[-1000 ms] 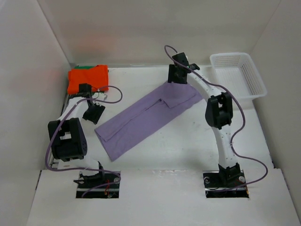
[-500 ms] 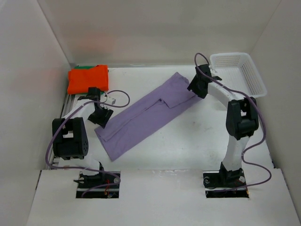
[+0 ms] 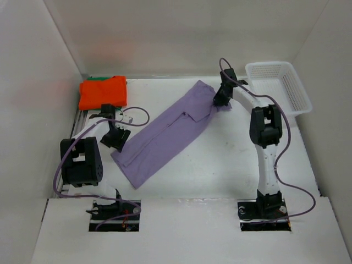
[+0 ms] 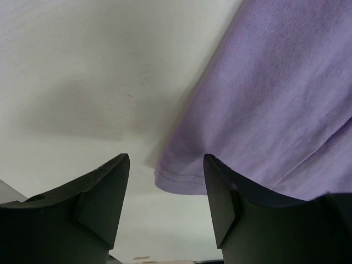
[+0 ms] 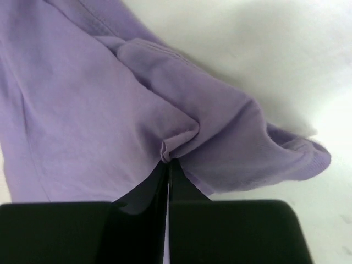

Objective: Fold and stack the t-shirts
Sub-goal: Rotate the tshirt 90 degrees

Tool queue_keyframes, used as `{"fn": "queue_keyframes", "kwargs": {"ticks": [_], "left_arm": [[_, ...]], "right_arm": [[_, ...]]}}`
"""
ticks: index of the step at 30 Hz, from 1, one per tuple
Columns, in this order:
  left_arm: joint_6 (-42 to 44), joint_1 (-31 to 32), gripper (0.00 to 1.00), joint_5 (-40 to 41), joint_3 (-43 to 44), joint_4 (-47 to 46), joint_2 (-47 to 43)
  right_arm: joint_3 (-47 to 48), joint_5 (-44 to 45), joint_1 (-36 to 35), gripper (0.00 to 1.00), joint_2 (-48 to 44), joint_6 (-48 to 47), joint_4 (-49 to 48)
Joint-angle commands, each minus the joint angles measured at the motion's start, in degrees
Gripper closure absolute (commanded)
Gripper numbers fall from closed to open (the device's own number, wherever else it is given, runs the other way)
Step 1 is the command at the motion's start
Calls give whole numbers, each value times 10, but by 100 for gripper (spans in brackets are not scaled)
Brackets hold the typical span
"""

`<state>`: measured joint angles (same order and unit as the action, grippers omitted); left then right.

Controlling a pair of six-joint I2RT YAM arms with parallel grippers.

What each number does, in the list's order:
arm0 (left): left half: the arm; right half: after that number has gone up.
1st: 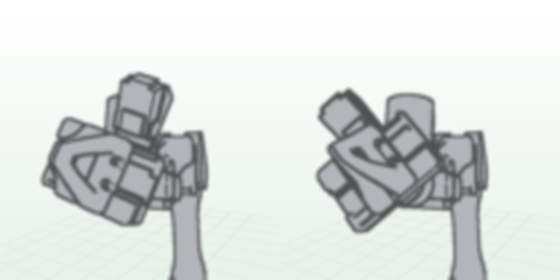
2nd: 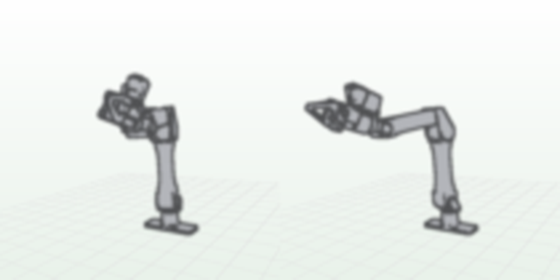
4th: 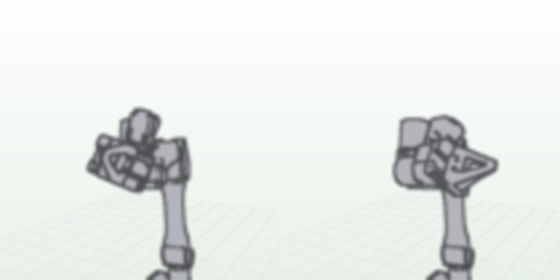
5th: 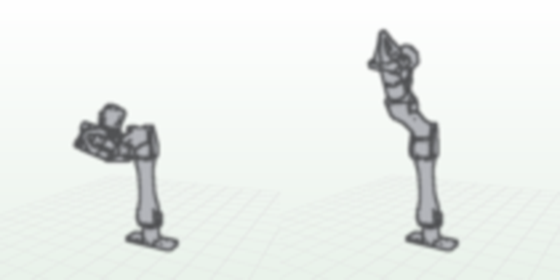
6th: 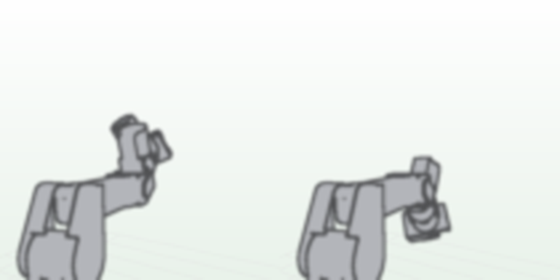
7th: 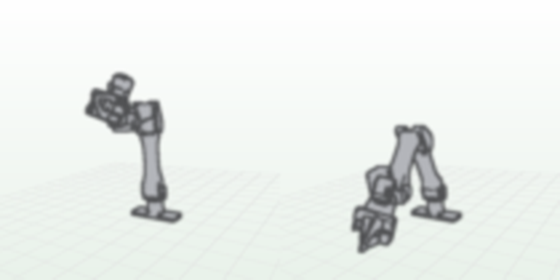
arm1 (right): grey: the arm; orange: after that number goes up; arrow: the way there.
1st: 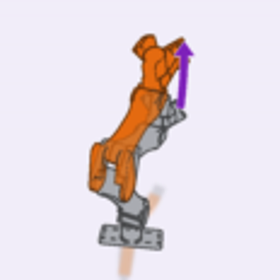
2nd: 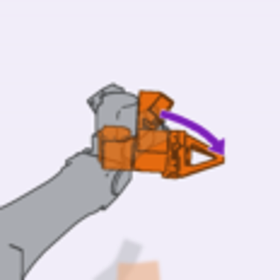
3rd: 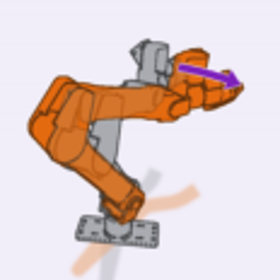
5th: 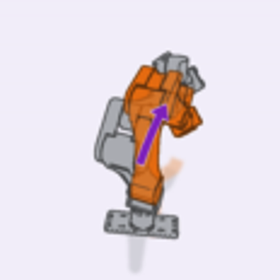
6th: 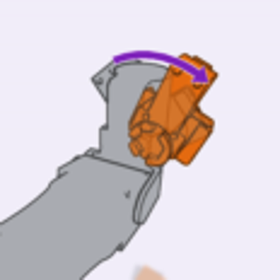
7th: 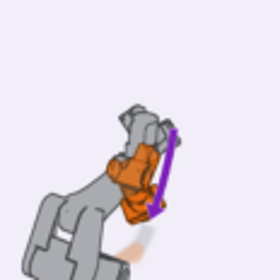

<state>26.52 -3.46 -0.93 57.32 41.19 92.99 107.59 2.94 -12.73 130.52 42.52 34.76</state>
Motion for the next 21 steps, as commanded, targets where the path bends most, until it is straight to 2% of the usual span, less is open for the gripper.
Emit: {"fn": "queue_keyframes", "kwargs": {"ticks": [1, 4, 5, 6, 8, 9, 12, 13, 16, 18, 21], "left_arm": [[-7, -3, 45, -5, -5, 2, -23], [-6, 3, 45, -4, -6, 4, -17], [-7, 7, 45, -4, -5, 5, -14], [-8, 13, 45, -7, -4, 7, -11], [-14, 24, 45, -13, -2, 9, -4], [-16, 31, 45, -15, -2, 9, 0], [-20, 46, 45, -24, -6, 4, 3], [-22, 49, 45, -28, -8, 1, 1], [-31, 56, 45, -47, -15, -16, -6], [-35, 58, 45, -54, -21, -29, -11], [-41, 46, 45, -54, -34, -49, -43]], "right_arm": [[137, -15, -1, 100, 74, -32, 44], [371, 5, -18, 97, 191, -63, 96], [453, 11, -22, 90, 229, -68, 101], [522, 16, -24, 79, 261, -74, 94], [542, 14, -24, 51, 268, -83, 42], [504, 8, -24, 39, 245, -89, 11], [318, 18, -24, 22, 120, -134, -47], [249, 26, -27, 11, 68, -151, -58], [31, 73, -58, 0, -100, -175, -85], [-90, 101, -91, 0, -195, -170, -105], [-256, 139, -180, 0, -324, -108, -121]]}}
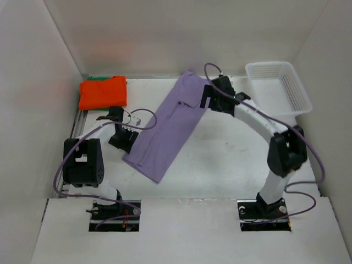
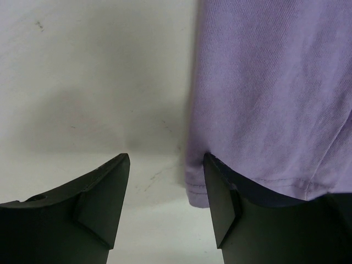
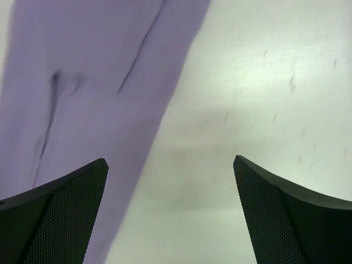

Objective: Fold and stack the t-shirts
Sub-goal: Rotate the tshirt 90 degrees

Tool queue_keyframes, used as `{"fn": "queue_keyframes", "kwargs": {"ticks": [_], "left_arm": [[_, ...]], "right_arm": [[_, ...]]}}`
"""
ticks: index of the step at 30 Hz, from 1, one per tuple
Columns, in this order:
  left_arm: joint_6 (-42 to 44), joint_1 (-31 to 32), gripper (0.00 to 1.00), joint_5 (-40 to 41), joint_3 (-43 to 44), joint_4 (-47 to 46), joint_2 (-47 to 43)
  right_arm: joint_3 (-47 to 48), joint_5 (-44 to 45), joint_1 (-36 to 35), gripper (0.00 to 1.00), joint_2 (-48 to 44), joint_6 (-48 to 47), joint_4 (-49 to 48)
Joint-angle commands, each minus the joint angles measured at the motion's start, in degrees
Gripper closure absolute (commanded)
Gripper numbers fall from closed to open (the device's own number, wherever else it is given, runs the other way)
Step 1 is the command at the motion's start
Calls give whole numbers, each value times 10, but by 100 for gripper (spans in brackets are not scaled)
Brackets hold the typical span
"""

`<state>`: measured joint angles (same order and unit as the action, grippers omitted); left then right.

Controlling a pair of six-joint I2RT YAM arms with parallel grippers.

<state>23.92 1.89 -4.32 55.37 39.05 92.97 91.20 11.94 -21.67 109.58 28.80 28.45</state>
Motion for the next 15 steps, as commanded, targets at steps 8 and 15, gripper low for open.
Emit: {"fn": "queue_keyframes", "kwargs": {"ticks": [8, 15], "left_arm": [[-36, -119, 39, -43, -69, -58, -246], [-66, -150, 36, -63, -88, -25, -380]], "right_arm": [[-239, 73, -356, 0, -150, 285, -52], [-185, 62, -453, 14, -54, 393, -63]]}}
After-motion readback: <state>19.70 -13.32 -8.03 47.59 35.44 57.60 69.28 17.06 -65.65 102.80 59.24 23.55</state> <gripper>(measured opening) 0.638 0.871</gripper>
